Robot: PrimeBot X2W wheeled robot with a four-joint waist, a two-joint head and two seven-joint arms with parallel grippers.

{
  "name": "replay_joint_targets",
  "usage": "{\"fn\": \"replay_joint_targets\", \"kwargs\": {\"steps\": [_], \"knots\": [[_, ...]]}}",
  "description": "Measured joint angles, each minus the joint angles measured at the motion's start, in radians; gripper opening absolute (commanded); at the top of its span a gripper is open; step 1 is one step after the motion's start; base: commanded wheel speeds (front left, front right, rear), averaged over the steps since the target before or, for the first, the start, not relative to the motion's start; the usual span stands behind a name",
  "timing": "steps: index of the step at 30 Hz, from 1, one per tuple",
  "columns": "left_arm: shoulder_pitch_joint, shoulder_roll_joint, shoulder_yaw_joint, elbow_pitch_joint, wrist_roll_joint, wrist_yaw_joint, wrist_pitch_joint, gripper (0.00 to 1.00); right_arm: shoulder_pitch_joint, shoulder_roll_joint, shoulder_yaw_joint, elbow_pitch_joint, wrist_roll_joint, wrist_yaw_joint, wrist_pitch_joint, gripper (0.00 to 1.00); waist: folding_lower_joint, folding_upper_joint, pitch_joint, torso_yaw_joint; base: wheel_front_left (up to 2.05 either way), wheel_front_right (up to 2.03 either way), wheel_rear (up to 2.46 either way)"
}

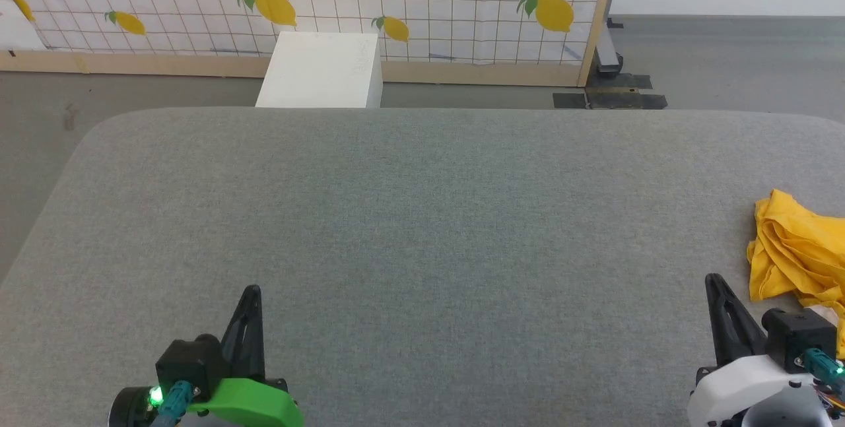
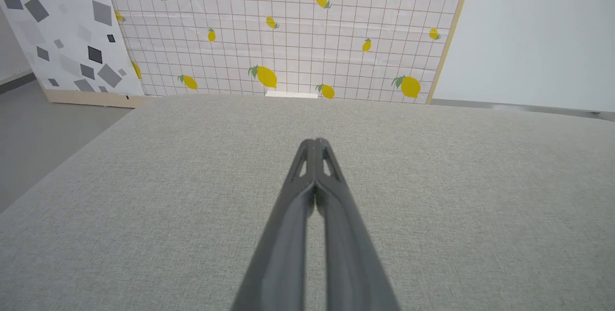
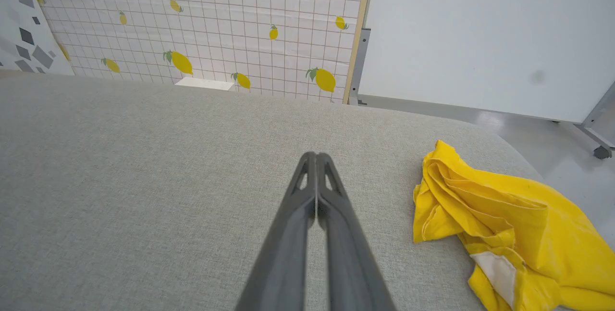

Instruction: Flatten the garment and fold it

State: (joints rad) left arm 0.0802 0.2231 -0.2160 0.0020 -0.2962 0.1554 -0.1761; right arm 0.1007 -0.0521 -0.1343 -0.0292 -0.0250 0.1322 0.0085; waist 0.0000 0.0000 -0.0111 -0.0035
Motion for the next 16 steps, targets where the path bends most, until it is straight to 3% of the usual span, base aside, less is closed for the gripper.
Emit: {"fn": "replay_joint_targets", "kwargs": {"steps": [16], "knots": [[-0.011, -0.031, 0.039, 0.0, 0.044, -0.029, 0.031, 0.0, -0.019, 0.0, 0.024, 0.005, 0.001, 0.0, 0.0, 0.0, 0.0, 0.0, 0.002, 0.001, 0.0, 0.0, 0.0]]}}
